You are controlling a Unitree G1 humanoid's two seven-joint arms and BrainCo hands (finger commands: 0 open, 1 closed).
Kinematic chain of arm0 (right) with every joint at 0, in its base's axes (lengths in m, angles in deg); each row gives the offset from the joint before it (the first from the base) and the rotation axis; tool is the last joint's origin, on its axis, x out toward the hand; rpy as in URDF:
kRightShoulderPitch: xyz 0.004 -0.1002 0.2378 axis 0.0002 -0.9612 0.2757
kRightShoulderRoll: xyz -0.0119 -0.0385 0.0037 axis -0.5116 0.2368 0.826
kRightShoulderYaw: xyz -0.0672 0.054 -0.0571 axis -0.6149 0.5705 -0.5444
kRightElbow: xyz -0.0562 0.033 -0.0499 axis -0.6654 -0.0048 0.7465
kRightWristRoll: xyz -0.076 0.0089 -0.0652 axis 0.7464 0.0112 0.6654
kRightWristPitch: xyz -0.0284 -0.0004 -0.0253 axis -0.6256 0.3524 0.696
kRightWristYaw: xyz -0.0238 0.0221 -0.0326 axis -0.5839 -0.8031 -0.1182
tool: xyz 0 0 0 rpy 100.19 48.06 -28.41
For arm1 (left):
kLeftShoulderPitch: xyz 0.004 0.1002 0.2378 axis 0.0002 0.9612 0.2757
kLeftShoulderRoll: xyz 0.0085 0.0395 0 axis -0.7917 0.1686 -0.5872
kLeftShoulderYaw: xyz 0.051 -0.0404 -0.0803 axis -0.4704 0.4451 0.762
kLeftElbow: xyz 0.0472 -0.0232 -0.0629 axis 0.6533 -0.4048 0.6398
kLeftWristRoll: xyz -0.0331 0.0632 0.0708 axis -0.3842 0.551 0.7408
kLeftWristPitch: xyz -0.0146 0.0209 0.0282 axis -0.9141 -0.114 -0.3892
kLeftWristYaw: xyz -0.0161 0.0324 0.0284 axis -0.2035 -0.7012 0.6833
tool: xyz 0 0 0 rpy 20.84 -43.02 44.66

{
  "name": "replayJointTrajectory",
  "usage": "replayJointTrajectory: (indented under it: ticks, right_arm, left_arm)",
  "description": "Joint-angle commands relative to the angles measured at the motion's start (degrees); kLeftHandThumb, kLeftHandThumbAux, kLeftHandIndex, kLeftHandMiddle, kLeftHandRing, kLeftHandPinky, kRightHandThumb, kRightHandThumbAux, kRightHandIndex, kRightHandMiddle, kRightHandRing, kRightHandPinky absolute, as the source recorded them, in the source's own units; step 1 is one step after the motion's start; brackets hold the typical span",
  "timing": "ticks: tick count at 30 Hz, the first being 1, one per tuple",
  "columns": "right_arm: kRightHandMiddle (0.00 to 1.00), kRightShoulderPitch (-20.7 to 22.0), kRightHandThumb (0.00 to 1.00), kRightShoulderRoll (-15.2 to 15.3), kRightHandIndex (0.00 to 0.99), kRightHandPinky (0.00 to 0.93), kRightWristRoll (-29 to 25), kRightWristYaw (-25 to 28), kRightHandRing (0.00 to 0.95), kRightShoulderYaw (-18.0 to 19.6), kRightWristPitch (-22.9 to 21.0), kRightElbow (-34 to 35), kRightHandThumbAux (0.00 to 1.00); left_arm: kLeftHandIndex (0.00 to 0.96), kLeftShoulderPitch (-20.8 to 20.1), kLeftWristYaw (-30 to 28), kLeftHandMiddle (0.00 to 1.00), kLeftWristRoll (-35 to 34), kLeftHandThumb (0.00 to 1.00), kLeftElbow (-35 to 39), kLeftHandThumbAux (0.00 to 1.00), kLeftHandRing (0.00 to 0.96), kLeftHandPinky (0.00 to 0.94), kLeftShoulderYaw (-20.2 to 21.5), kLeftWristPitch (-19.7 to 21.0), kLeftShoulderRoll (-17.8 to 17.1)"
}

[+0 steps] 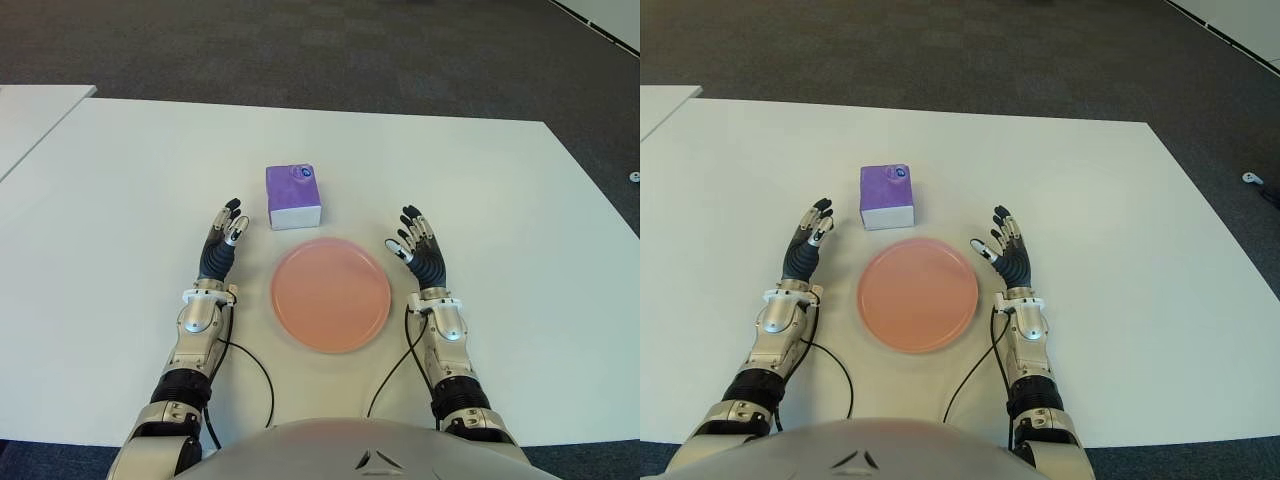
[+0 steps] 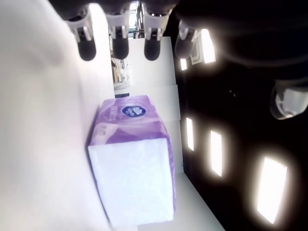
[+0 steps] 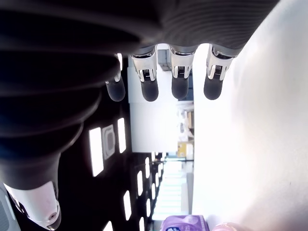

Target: Put the tissue paper into the plate.

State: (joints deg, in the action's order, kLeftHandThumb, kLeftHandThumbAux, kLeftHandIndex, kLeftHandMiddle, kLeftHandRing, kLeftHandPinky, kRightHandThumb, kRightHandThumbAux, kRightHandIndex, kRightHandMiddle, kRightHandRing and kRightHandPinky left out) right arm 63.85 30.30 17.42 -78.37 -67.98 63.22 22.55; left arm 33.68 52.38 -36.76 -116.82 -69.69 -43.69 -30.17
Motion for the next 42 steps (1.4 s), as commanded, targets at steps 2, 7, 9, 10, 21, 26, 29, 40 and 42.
replayJointTrajectory:
  ticks: [2,7,9,10,21,26,29,40,42]
  right_arm:
    - [0.000,-5.9,0.009,-1.3,0.000,0.000,-0.4,0.2,0.000,-0.1,-3.5,-7.6,0.676]
    - [0.000,-4.9,0.010,-1.0,0.000,0.000,-0.2,0.7,0.000,-0.1,-1.8,-9.2,0.670]
    - [0.000,-4.6,0.007,-0.9,0.000,0.000,-0.5,1.2,0.000,0.1,-1.0,-9.8,0.667]
    - [0.000,-4.4,0.006,-0.9,0.000,0.000,-0.6,1.5,0.000,0.1,-0.4,-10.2,0.667]
    - [0.000,-2.7,0.000,-0.4,0.000,0.000,0.1,2.9,0.000,0.3,2.7,-14.0,0.666]
    - [0.000,-1.8,0.000,-0.5,0.000,0.000,-0.5,3.7,0.000,0.6,3.4,-15.4,0.661]
    - [0.000,-1.2,0.000,-0.3,0.000,0.000,-0.3,3.6,0.000,0.7,3.6,-16.5,0.654]
    - [0.000,0.5,0.000,-0.2,0.000,0.000,-0.1,3.4,0.000,1.1,5.1,-20.1,0.632]
    - [0.000,0.6,0.000,-0.2,0.000,0.000,-0.1,3.4,0.000,1.1,5.3,-20.4,0.632]
  left_arm:
    - [0.000,1.3,1.9,0.000,2.6,0.016,0.1,0.391,0.000,0.000,1.3,5.1,-3.8]
    - [0.000,-2.1,1.6,0.000,5.4,0.095,10.5,0.443,0.000,0.000,3.0,9.7,-9.5]
    - [0.000,-4.2,2.1,0.000,6.7,0.123,11.6,0.439,0.000,0.000,3.3,11.2,-11.0]
    - [0.000,-5.2,2.7,0.000,7.7,0.129,11.9,0.438,0.000,0.000,3.4,11.6,-11.8]
    - [0.000,-13.3,11.2,0.000,20.0,0.241,10.5,0.328,0.000,0.000,1.1,10.2,-19.1]
    - [0.000,-18.8,18.7,0.000,31.5,0.255,10.0,0.284,0.000,0.000,-3.6,10.3,-21.8]
    - [0.000,-23.5,23.3,0.000,37.4,0.262,6.2,0.258,0.000,0.000,-7.0,10.6,-23.0]
    - [0.000,-31.8,31.0,0.000,49.0,0.286,-3.5,0.174,0.000,0.000,-17.6,12.5,-23.8]
    - [0.000,-32.4,31.6,0.000,49.5,0.285,-4.4,0.170,0.000,0.000,-18.6,12.8,-23.8]
